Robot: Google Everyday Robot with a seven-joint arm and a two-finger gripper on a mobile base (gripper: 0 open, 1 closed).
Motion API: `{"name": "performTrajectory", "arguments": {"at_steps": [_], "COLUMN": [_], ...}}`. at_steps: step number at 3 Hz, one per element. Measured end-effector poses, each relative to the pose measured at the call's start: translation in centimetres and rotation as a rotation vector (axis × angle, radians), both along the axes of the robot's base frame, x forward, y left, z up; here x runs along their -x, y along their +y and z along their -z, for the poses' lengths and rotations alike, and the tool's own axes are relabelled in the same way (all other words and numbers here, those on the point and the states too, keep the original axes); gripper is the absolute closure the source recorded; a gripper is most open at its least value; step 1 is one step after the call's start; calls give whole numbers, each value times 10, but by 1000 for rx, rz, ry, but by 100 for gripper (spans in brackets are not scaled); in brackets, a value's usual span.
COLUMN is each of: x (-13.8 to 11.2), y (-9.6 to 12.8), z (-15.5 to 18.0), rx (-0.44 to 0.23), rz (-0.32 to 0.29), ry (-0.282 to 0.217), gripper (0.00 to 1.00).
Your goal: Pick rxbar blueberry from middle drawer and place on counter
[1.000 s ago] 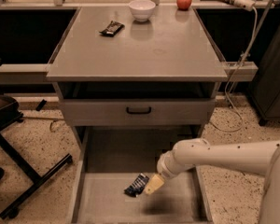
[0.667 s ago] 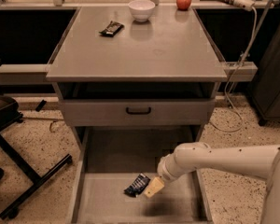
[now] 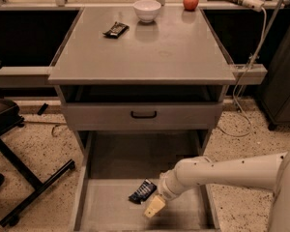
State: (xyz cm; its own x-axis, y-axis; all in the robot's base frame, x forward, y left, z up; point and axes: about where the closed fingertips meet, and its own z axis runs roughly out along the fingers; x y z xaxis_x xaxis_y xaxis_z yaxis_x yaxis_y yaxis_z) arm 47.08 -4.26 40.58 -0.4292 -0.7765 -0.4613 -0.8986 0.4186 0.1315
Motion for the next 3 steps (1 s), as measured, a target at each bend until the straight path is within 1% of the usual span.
{"name": "performTrajectory", "arguments": {"at_steps": [1,2,3], "x": [0,-5,-6], "y": [8,42,41], "z": [13,41,46], "rx": [22,27,22], "rz": [20,27,32], "ry": [-2,9,17], "gripper": [0,0,0]}}
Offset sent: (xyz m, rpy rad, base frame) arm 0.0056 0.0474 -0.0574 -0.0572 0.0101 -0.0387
